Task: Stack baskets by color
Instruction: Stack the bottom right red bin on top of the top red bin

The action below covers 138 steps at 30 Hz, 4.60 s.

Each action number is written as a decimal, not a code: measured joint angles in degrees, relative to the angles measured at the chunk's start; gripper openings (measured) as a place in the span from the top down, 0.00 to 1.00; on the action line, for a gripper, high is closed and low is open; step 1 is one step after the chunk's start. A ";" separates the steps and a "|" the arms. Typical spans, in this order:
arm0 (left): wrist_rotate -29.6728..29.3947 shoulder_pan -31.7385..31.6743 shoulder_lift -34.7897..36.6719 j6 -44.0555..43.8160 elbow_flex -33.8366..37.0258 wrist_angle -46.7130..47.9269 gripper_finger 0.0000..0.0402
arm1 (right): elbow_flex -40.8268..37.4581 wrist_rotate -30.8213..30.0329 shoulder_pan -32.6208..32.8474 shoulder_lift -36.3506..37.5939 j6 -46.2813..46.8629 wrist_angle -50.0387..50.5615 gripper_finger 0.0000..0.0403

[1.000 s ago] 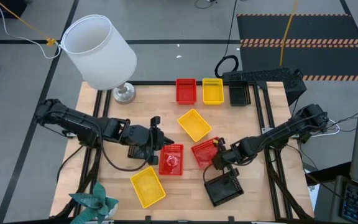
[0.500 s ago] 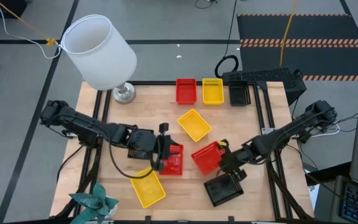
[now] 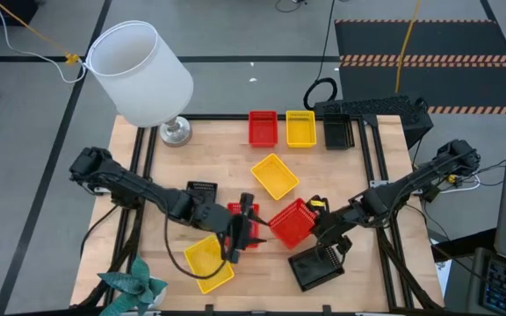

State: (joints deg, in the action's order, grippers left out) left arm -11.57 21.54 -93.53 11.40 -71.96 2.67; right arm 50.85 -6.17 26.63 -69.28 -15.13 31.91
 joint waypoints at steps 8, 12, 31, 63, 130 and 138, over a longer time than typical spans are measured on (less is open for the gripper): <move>0.33 0.46 -11.16 0.53 -13.58 12.12 0.52 | 0.02 0.00 -0.02 0.02 -1.23 -0.84 0.98; 2.03 0.24 -14.77 0.90 -17.00 13.72 0.52 | 0.02 0.00 -0.02 0.02 -1.23 -0.85 0.98; 7.48 -4.28 -19.79 3.08 -18.24 18.28 0.54 | 0.02 0.00 -0.04 0.02 -2.08 -0.86 0.98; 12.44 -5.15 -20.38 14.19 -18.24 18.42 0.98 | 0.02 -4.62 -0.02 0.02 -1.82 -5.68 0.82; -8.48 -22.30 -13.47 4.17 -18.24 38.66 0.96 | 0.04 -35.70 2.42 13.90 5.96 -8.92 0.47; -8.02 -27.68 -13.47 2.82 -18.24 38.68 0.98 | 0.02 -31.00 -1.49 13.88 7.15 -10.25 0.63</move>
State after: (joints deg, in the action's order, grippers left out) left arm -19.59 -6.14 -107.00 14.21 -90.19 41.35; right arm 50.87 -37.17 25.14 -55.40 -7.98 21.65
